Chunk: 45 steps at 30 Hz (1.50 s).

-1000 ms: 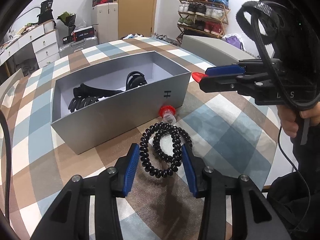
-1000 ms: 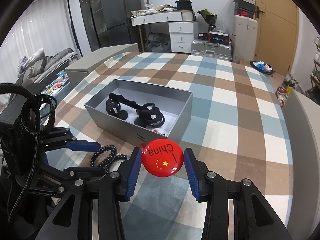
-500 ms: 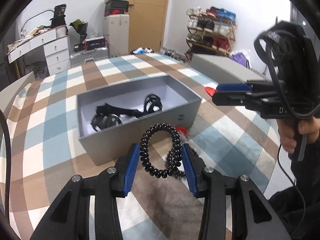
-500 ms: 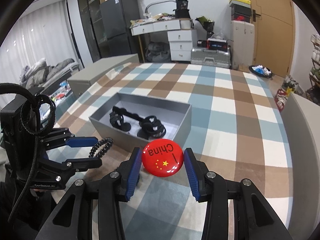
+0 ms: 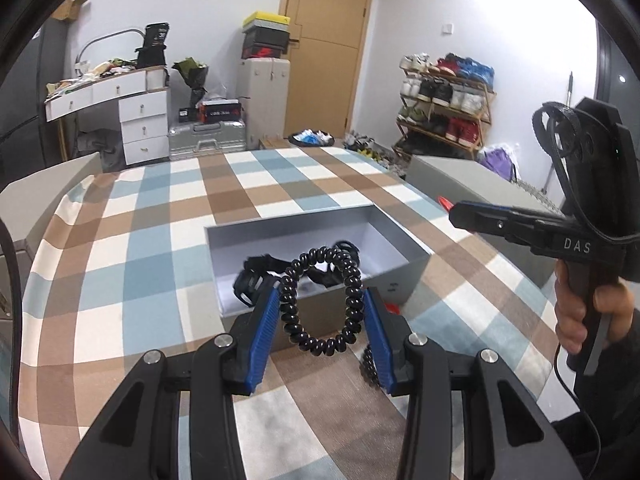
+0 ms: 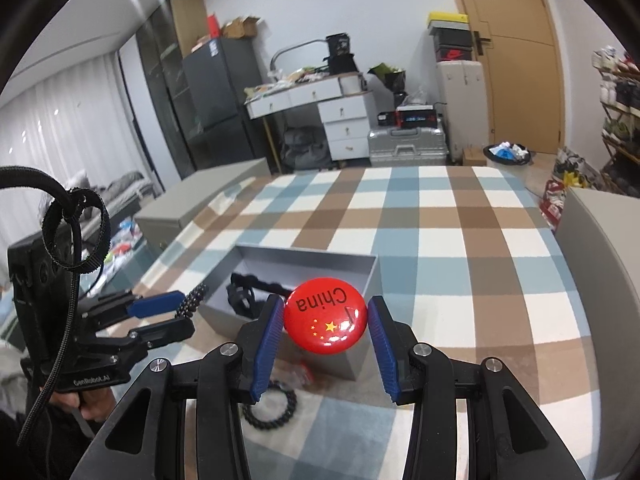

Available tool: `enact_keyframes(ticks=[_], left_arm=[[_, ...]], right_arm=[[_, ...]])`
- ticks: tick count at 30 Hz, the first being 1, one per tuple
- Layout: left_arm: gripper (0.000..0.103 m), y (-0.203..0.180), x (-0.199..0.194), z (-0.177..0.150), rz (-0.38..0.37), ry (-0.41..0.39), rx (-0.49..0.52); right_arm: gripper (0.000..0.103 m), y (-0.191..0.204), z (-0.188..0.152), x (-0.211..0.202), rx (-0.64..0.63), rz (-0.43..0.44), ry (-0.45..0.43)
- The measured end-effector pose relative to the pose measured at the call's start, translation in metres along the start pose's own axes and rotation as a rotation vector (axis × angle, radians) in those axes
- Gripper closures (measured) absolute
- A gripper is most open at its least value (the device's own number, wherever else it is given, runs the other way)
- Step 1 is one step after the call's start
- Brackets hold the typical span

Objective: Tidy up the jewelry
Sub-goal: 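Carry the red badge with right while left carries the coiled bracelet, both releasing into the box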

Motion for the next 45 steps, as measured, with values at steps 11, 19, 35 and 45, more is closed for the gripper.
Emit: enact_keyframes(ticks=[11, 19, 35, 45], left_arm=[[0.066, 0.022, -0.007, 0.015, 0.034, -0.045, -0.052], [0.066, 0.032, -0.012, 0.031, 0.069, -0.092, -0.053], [0.066, 0.029, 0.013, 0.031, 0.080, -0.056, -0.043], [0.066, 0.015, 0.025, 0.025, 0.139, -0.032, 0.027]], right_arm=[[0.061, 0.003, 0.014, -0.002, 0.039, 0.027, -0.051], [0.061, -0.007, 0.027, 0.000, 0.125, 0.055, -0.087], [0.061, 0.001, 0.026, 0.038, 0.146, 0.138, -0.009], [0.061, 0.000, 0.021, 0.050, 0.160, 0.152, 0.025]])
Point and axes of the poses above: each gripper's, at about its wrist camera, not at the fingertips, and x roughly the way its jaws point, y to its left, z to its top, the point moved 8 cm from there along x, roughly the way its jaws point, and after that the axes turned 15 degrees about y, right-handed, at the moved point
